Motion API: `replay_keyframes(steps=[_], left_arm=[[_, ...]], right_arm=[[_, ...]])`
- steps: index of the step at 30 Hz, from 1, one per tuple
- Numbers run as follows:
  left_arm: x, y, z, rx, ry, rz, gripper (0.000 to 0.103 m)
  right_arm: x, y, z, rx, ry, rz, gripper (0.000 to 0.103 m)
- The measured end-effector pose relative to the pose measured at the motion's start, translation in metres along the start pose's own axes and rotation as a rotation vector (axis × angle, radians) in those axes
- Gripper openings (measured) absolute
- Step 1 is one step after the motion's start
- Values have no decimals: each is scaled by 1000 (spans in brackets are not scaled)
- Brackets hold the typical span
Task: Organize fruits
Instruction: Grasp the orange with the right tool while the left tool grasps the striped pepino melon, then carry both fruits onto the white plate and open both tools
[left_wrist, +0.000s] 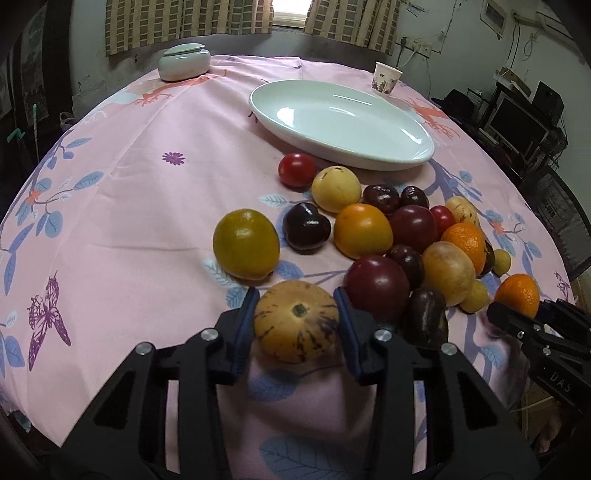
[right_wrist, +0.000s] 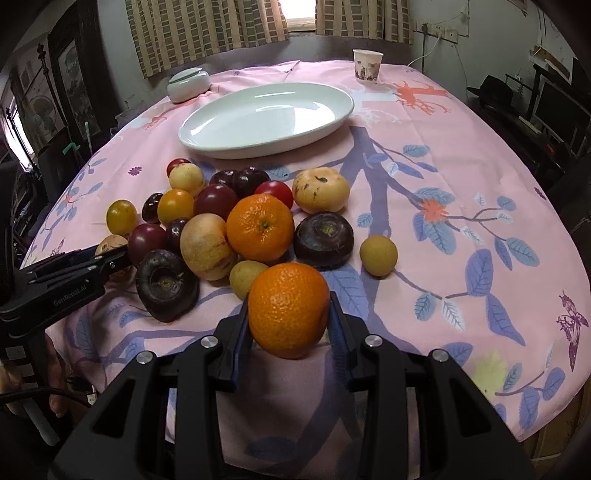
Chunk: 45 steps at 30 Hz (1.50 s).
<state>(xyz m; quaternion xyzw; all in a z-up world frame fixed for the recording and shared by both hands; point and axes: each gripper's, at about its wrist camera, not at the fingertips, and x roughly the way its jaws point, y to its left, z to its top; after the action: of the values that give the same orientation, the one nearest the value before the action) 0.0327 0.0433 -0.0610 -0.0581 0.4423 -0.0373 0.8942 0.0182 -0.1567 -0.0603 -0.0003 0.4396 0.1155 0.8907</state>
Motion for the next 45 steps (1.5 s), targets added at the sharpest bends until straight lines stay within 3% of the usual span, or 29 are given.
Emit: replay_keyframes(steps=[11, 18, 25, 31, 35, 40, 42, 44, 45], left_arm=[[-43, -1, 11, 9, -79, -53, 42], [-47, -6, 61, 53, -106, -46, 42], [3, -6, 167, 76, -54, -45, 42], [100, -6, 247, 44, 33, -68, 42], [151, -7, 266, 29, 87, -67, 39], [156, -4, 271, 21, 73, -86, 41], [147, -3, 272, 18, 61, -87, 48], [130, -3, 271, 15, 36, -95, 63], [118, -4, 269, 18, 20, -95, 65]], right_arm=[[-12, 5, 24, -18, -50, 63, 38], [-12, 15, 73, -76, -85, 88, 38], [19, 15, 171, -160, -101, 99, 38], [116, -9, 251, -129, -1, 111, 38], [183, -15, 270, -118, 136, 141, 38], [210, -10, 275, -129, 185, 163, 42], [205, -7, 276, -157, 164, 138, 55], [188, -4, 276, -179, 110, 93, 61], [176, -4, 275, -181, 91, 92, 63]])
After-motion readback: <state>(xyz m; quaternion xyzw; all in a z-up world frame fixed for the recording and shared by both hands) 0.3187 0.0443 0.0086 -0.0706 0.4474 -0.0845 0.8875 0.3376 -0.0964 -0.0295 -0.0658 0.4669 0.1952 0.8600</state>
